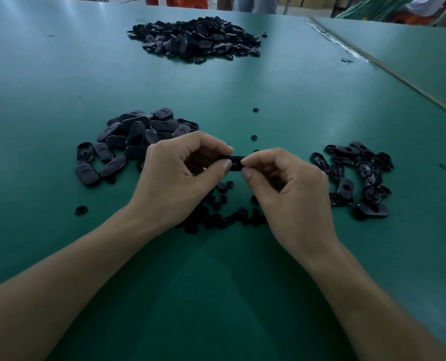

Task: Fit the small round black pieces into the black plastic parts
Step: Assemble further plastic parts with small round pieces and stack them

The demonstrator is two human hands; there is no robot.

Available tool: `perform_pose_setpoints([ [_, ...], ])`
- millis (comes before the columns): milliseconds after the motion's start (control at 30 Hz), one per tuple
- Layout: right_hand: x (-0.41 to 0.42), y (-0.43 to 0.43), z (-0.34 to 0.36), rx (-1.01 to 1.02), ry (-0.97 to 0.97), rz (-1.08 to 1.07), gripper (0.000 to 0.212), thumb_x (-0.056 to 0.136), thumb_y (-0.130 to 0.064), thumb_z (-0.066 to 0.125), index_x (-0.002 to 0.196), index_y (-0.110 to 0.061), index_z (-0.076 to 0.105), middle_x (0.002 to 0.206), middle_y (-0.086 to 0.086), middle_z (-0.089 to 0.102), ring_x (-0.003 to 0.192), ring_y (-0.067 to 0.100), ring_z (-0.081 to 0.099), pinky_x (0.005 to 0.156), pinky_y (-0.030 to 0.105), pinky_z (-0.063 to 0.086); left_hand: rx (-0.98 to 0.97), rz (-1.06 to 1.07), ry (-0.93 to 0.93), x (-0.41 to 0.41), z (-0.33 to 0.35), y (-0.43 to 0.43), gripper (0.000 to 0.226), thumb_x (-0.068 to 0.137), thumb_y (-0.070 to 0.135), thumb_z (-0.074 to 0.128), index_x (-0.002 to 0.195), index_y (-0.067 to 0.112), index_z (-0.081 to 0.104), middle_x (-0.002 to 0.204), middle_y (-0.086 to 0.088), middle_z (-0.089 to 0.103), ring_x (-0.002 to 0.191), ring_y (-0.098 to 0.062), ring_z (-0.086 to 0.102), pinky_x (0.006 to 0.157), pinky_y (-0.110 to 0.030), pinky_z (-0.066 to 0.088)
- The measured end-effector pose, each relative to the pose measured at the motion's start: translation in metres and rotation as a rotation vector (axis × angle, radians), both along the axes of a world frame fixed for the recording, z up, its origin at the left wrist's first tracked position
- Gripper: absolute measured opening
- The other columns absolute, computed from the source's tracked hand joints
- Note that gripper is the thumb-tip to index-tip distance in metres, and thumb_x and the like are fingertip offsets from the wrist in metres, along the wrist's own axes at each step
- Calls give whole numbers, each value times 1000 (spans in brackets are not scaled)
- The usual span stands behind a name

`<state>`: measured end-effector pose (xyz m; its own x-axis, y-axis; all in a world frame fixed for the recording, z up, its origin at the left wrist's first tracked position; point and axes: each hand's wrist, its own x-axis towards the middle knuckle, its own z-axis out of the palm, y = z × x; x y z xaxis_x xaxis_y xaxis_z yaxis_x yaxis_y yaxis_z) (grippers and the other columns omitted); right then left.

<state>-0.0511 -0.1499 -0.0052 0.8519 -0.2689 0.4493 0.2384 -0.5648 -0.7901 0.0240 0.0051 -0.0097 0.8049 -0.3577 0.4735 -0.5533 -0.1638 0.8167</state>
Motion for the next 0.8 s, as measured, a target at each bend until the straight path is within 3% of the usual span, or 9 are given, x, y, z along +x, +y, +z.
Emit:
perform_pose_setpoints([
  [167, -1, 1, 0, -17, -10, 16, 15, 88, -11, 73, 89, -26, 72, 82, -12, 66, 77, 4, 62, 69, 9, 42, 0, -20, 9, -1, 0, -1, 17, 84, 4, 77, 94, 18, 75, 82, 6, 75, 73, -11, 71, 71, -21, 56],
  [467, 0, 0, -1, 142, 43, 38, 18, 87, -10, 74, 96, -26, 73, 80, -13, 72, 80, 4, 69, 74, 15, 52, -43, -59, 82, -1, 2, 1, 17, 81, 12, 75, 94, 23, 73, 85, 5, 76, 77, -10, 72, 74, -20, 56],
  [800, 2, -1, 1, 262, 72, 64, 18, 86, -7, 74, 88, -25, 74, 79, -9, 75, 75, 7, 71, 73, 21, 55, -55, -84, 114, -1, 3, 1, 19, 81, 8, 76, 94, 22, 74, 88, 4, 77, 77, -9, 73, 75, -19, 56],
])
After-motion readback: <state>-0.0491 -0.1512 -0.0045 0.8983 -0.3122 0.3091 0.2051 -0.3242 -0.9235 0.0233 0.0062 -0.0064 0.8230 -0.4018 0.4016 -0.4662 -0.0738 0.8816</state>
